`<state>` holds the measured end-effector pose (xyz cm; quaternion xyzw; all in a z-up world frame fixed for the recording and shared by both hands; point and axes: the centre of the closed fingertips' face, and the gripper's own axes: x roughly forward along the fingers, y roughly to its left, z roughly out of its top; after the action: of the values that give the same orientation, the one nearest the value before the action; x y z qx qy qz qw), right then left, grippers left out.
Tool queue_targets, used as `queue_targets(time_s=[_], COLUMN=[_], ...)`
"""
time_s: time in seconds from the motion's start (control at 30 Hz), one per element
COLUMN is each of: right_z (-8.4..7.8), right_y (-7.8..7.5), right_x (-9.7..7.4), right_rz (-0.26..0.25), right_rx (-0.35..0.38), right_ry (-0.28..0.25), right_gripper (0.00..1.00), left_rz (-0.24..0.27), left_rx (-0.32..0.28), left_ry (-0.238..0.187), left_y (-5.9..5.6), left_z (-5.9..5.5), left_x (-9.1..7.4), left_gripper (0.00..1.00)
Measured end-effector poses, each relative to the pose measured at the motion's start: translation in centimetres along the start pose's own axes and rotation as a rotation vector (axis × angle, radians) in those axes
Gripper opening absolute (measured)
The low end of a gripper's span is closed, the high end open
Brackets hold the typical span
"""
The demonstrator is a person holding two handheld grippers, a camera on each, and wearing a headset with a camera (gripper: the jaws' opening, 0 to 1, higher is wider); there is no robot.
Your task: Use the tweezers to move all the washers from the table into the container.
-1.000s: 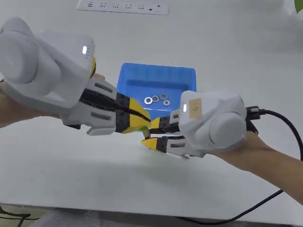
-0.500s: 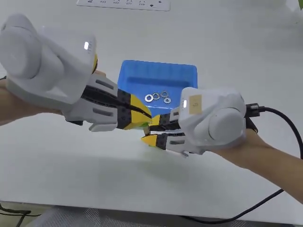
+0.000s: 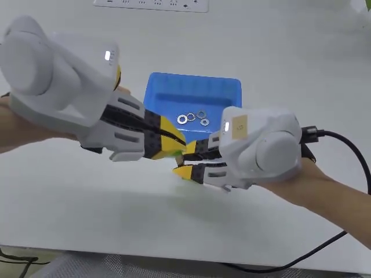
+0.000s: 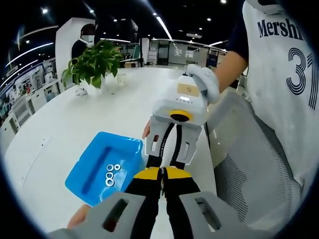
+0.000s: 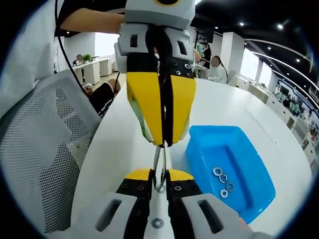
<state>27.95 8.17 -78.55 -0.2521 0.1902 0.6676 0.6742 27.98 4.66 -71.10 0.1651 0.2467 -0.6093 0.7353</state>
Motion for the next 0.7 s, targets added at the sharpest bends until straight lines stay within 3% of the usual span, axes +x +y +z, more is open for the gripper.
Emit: queue_targets(time_s=[0.4,0.53,0.7], right_z=[0.0,0.4,1.5], right_y=[0.3,0.5,0.3], right_x=[0.1,0.0,-0.5], right_rz=[0.016,0.019,0.015], right_rx=[-0.006,0.009,0.025], right_ry=[-0.002,-0.016,-0.045], right_gripper=[0.1,0.1,0.1], left_rz=[-0.038,-0.019,-0.023], left_rx=[-0.014,0.014,0.009], left_ry=[0.036,0.034,0.017], left_y=[-0.4,-0.3,-0.2], left_z=[-0.9,-0.5,0.3], left_x=[-0.1,-0.3,-1.1], left_gripper=[0.07,0.06,0.06])
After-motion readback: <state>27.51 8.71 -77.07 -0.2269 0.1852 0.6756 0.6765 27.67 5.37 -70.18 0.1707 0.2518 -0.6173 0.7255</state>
